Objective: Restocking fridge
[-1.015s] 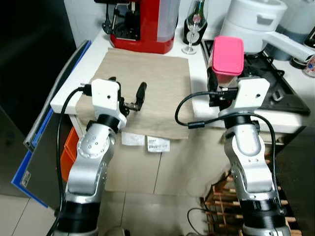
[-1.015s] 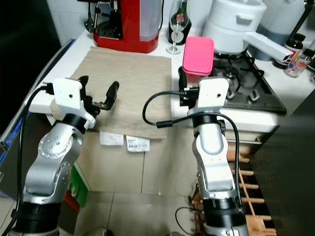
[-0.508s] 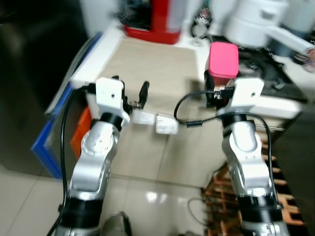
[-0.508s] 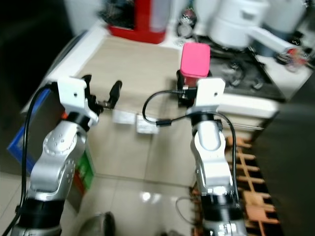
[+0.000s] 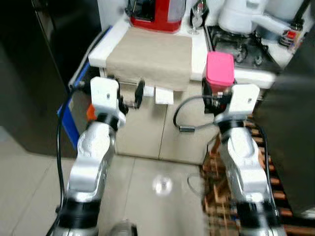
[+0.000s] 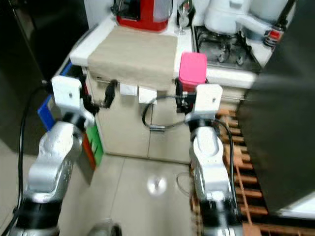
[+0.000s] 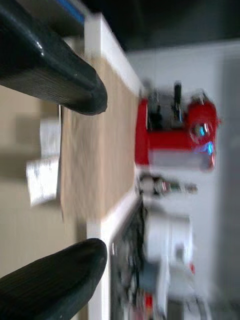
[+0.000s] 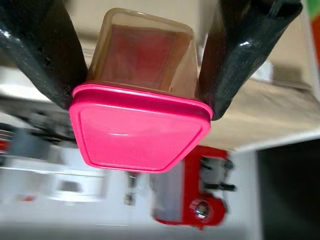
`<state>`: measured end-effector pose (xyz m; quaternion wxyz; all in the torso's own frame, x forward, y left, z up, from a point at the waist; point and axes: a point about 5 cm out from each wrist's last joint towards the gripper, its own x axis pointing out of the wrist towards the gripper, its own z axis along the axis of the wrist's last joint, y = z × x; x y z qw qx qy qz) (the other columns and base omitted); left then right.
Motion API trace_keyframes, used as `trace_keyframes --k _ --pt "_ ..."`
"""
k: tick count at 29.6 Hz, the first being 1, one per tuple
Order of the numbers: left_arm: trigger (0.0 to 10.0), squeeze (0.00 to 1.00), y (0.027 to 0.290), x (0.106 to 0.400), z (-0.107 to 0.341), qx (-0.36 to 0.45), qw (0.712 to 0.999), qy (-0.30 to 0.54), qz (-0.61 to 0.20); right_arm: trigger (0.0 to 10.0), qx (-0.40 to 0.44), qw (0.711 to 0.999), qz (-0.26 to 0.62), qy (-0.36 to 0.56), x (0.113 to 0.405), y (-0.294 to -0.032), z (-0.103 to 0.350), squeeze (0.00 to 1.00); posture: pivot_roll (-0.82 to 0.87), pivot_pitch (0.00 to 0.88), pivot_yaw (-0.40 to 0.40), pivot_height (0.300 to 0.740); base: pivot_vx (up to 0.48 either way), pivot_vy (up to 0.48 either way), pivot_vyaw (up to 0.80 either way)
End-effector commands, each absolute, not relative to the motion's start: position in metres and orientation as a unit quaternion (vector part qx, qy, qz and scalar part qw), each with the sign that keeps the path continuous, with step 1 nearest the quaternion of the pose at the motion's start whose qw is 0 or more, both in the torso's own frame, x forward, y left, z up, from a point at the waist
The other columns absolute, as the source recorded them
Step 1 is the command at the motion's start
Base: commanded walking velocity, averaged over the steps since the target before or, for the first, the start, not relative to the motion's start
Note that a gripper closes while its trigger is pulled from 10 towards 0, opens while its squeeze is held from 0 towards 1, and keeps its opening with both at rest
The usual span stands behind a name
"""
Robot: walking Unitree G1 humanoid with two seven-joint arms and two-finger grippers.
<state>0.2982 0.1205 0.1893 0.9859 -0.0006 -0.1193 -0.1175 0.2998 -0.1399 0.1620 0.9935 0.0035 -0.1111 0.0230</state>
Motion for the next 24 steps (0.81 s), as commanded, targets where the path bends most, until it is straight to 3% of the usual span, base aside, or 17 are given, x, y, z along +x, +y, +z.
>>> trace_keyframes --k 1,8,17,24 --pt "10.0 0.00 0.1159 0.2990 0.1916 -0.004 0.984 -0.124 -0.131 0.0 0.010 0.991 0.028 -0.130 0.3004 -0.1391 0.1729 0.00 -0.04 0.000 -0.030 0.740 -0.292 -0.296 0.00" --pt "10.0 0.00 0.1148 0.2981 0.1912 -0.005 0.983 -0.123 -0.136 0.0 0.005 0.992 0.036 -0.121 0.3010 -0.1373 0.1698 0.00 -0.04 0.000 -0.030 0.740 -0.268 -0.283 0.00" --pt "10.0 0.00 0.1136 0.2941 0.1910 -0.010 0.979 -0.128 -0.157 0.0 -0.002 0.994 0.036 -0.107 0.2997 -0.1402 0.1644 0.00 -0.04 0.000 -0.025 0.740 0.000 0.000 0.00" --pt "10.0 0.00 0.1131 0.2915 0.1925 -0.017 0.977 -0.135 -0.162 0.0 -0.008 0.994 0.040 -0.106 0.2979 -0.1419 0.1636 0.00 -0.04 0.000 -0.025 0.740 0.000 -0.480 0.00"
